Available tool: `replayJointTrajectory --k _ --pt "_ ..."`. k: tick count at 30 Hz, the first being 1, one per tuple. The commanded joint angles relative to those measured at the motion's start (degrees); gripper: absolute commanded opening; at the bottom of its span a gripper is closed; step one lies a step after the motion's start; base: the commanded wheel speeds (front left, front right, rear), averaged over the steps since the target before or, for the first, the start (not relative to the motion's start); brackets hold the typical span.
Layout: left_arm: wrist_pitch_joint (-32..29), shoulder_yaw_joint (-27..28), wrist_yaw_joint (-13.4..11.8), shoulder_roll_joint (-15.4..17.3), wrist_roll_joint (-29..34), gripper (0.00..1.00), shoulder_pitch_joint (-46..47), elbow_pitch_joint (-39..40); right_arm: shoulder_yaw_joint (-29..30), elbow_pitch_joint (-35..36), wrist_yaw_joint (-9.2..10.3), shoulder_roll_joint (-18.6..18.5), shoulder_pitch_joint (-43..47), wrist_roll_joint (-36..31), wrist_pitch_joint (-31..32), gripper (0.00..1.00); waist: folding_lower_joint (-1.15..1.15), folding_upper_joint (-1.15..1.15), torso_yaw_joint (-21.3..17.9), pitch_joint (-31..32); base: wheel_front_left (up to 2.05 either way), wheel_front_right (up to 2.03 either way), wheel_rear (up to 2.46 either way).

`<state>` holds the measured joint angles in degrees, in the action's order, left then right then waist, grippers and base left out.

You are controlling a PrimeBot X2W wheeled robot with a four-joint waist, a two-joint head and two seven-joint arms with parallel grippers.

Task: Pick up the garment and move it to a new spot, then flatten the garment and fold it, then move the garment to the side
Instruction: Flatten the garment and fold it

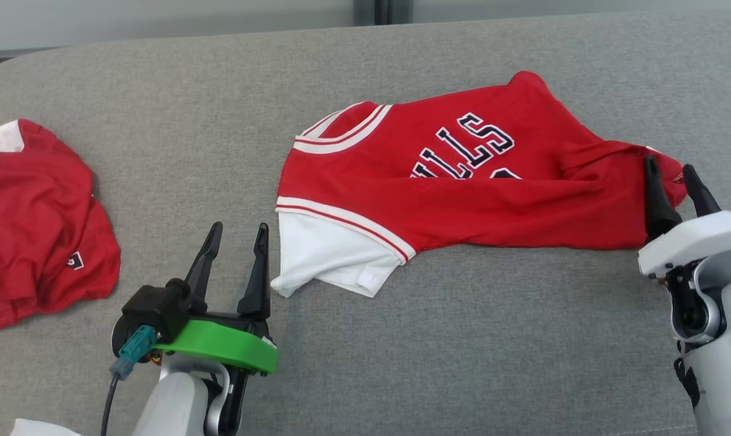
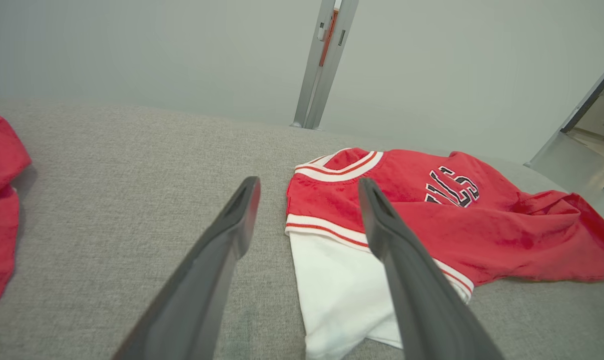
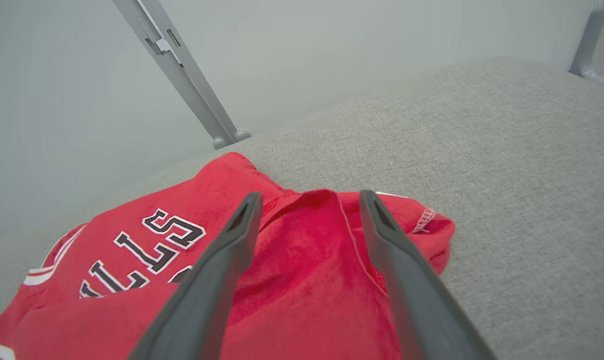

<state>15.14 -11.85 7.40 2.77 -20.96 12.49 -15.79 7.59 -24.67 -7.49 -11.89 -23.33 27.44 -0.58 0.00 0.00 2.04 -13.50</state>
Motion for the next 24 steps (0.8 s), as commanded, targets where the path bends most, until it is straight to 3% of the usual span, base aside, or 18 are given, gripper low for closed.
replayJointTrajectory --k 1,6,13,24 --pt "0.00 0.20 0.15 0.20 0.17 1.00 -0.87 0.20 -1.74 2.25 -0.01 -0.29 2.43 1.37 -1.81 1.00 0.00 0.00 -2.59 2.07 0.00 0.00 0.00" --pt "0.00 0.19 0.15 0.21 0.46 1.00 -1.70 0.27 -4.31 7.11 0.00 -0.29 9.07 3.65 -7.23 1.00 0.00 0.00 -4.52 2.86 0.00 0.00 0.00" --pt "0.00 0.05 0.15 0.21 0.53 1.00 -2.33 -0.18 -4.53 8.97 0.00 2.99 15.90 5.15 -12.03 1.00 0.00 0.00 -5.70 3.02 0.00 0.00 0.00" --pt "0.00 -1.19 0.15 0.22 1.94 1.00 -1.59 -2.58 -3.81 7.90 0.00 3.59 14.51 3.97 -13.40 1.00 0.00 0.00 -5.84 1.84 0.00 0.00 0.00"
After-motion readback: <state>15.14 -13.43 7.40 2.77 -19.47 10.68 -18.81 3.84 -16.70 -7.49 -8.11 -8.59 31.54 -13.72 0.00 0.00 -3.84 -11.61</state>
